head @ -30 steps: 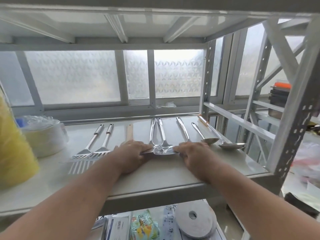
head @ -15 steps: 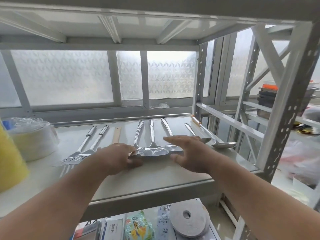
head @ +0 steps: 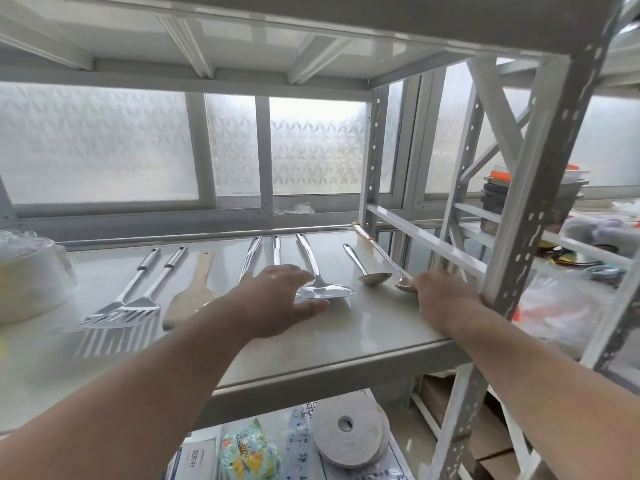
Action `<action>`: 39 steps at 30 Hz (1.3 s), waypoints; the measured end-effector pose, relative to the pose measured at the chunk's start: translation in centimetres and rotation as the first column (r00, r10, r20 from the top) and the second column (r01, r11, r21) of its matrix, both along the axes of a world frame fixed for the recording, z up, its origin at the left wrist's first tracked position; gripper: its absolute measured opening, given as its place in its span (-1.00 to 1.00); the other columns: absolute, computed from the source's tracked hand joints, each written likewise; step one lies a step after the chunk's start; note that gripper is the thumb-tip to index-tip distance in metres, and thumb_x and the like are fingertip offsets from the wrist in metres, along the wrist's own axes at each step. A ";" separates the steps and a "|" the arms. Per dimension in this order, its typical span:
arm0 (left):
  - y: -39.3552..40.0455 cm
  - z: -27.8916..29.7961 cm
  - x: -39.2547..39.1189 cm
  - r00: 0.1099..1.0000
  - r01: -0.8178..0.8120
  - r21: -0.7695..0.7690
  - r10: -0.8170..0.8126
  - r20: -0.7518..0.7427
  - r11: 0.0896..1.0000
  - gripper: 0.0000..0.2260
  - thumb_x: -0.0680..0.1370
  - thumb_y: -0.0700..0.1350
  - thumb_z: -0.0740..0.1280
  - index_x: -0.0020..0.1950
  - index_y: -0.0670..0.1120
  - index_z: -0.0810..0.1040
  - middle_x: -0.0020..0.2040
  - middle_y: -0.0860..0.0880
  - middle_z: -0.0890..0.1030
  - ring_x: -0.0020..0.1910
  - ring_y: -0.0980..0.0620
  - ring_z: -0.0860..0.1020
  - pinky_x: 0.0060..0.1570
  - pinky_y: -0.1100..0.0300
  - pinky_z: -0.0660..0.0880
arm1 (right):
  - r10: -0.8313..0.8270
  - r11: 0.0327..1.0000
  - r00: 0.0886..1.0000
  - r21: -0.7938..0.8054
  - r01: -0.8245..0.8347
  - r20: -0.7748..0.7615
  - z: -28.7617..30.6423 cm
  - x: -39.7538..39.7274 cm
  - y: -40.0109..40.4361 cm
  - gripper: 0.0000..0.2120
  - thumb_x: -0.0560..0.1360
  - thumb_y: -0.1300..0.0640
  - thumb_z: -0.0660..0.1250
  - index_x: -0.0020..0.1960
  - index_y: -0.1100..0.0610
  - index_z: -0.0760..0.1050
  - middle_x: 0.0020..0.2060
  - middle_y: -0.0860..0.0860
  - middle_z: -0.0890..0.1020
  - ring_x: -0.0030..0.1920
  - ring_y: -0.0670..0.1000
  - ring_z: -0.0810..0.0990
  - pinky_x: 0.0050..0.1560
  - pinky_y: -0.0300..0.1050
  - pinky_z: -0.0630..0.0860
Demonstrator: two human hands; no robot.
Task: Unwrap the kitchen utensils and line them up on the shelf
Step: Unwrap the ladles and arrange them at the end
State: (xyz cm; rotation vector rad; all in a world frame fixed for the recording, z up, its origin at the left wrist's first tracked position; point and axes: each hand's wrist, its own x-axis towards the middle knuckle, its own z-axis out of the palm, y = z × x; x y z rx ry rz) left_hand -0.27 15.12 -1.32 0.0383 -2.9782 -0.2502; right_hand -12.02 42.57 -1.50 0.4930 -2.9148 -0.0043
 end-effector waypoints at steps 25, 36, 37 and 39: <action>-11.6 9.5 6.7 0.932 -0.182 -0.604 -0.061 -0.358 0.776 -0.67 0.67 -0.24 0.17 0.31 0.06 0.57 0.15 0.04 0.66 0.16 -0.05 0.63 0.05 0.00 0.57 | 0.716 0.587 0.483 0.061 -0.807 -0.503 3.4 2.7 -3.2 -0.50 0.41 0.44 0.50 0.28 0.08 0.66 0.28 -0.05 0.65 0.43 0.07 0.50 0.35 0.16 0.51; -7.7 6.1 4.1 0.945 -0.186 0.346 0.263 -0.193 0.920 -0.86 0.63 -0.07 0.41 -0.11 -0.07 0.63 -0.21 -0.15 0.69 -0.24 -0.15 0.68 -0.40 0.11 0.55 | 0.638 0.548 0.617 -0.291 -0.784 -0.461 2.0 6.6 -7.1 -0.58 0.49 0.34 0.41 0.31 0.10 0.64 0.26 0.00 0.66 0.30 -0.03 0.62 0.42 -0.01 0.46; -6.6 5.8 3.7 0.956 -0.143 0.507 0.252 -0.154 0.850 -0.87 0.62 -0.10 0.44 -0.09 -0.11 0.67 -0.19 -0.21 0.71 -0.27 -0.14 0.70 -0.42 0.06 0.61 | 0.614 0.543 0.647 -0.352 -0.762 -0.452 1.7 7.2 -7.4 -0.63 0.53 0.23 0.41 0.33 0.06 0.63 0.25 -0.04 0.67 0.27 -0.05 0.64 0.38 -0.06 0.49; -4.0 5.2 3.0 0.971 -0.087 0.755 0.224 -0.081 0.650 -0.88 0.62 -0.15 0.46 0.00 -0.21 0.68 -0.09 -0.28 0.74 -0.28 -0.09 0.71 -0.39 0.05 0.64 | 0.576 0.530 0.719 -0.491 -0.691 -0.389 1.3 8.3 -8.1 -0.63 0.56 0.01 0.41 0.36 0.00 0.60 0.22 -0.09 0.69 0.16 -0.11 0.68 0.27 -0.08 0.57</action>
